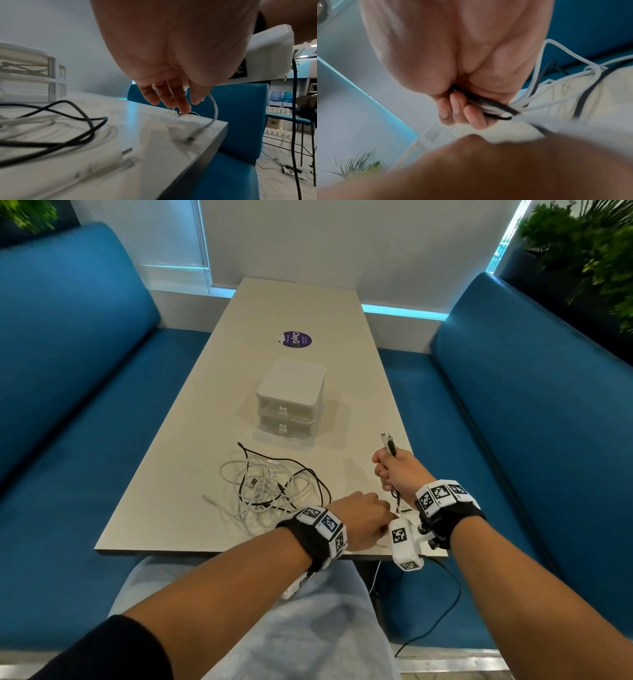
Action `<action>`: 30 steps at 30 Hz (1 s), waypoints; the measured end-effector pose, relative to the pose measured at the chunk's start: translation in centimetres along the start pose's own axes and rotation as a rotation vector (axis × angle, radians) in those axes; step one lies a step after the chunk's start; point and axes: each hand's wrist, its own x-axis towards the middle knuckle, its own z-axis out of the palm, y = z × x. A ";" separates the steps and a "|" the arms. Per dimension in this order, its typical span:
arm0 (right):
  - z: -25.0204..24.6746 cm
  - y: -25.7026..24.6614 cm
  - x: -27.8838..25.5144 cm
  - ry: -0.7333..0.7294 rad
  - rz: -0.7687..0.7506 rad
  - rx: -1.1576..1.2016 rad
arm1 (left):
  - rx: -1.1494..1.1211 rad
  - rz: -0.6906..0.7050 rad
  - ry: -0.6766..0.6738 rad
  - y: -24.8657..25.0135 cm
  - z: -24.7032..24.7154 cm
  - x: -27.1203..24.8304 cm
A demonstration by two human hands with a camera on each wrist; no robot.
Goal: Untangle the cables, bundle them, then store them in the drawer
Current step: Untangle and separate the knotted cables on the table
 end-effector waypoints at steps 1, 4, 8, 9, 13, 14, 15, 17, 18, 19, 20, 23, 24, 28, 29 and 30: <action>-0.1 -0.1 -0.1 -0.012 -0.002 0.017 | 0.021 -0.005 0.005 0.0 0.0 -0.2; -0.2 -0.3 -0.4 -0.027 -0.010 0.051 | -0.096 -0.110 -0.024 -1.2 0.3 -0.6; -0.1 -0.3 -0.5 -0.017 -0.020 0.065 | -0.577 -0.371 -0.069 -2.0 -0.6 -1.0; 0.0 -0.2 -0.5 -0.011 -0.023 0.069 | -0.647 -0.389 -0.071 -2.0 -1.0 -1.0; 0.2 0.1 -0.5 -0.002 -0.039 0.050 | -0.673 -0.430 0.020 -2.6 -1.7 -1.4; 0.3 0.2 -0.5 -0.003 -0.041 0.039 | -0.644 -0.429 0.048 -3.0 -1.8 -1.5; 0.3 0.2 -0.5 -0.006 -0.041 0.030 | -0.609 -0.430 0.077 -3.5 -1.9 -1.5; 0.3 0.2 -0.5 -0.005 -0.038 0.019 | -0.521 -0.441 0.145 -4.2 -2.3 -1.7; 0.2 0.2 -0.4 0.000 -0.037 0.015 | -0.483 -0.454 0.180 -4.5 -2.3 -1.8; 0.1 0.1 -0.4 0.006 -0.037 0.015 | -0.465 -0.473 0.206 -4.6 -2.4 -1.8; 0.1 0.0 -0.4 0.008 -0.040 0.017 | -0.471 -0.485 0.229 -4.7 -2.3 -1.8; 0.4 -0.8 -0.4 -0.007 -0.071 0.027 | -0.546 -0.425 0.273 -4.4 -2.1 -1.6; 0.6 -1.2 -0.4 -0.016 -0.085 0.028 | -0.554 -0.381 0.272 -4.1 -2.0 -1.4; 0.9 -2.3 -0.6 -0.029 -0.107 0.009 | -0.543 -0.322 0.257 -3.5 -1.2 -0.7; 1.0 -2.4 -0.6 -0.030 -0.104 0.016 | -0.555 -0.333 0.277 -3.5 -1.1 -0.6; 1.0 -2.3 -0.6 -0.031 -0.100 0.030 | -0.565 -0.354 0.305 -3.6 -1.1 -0.6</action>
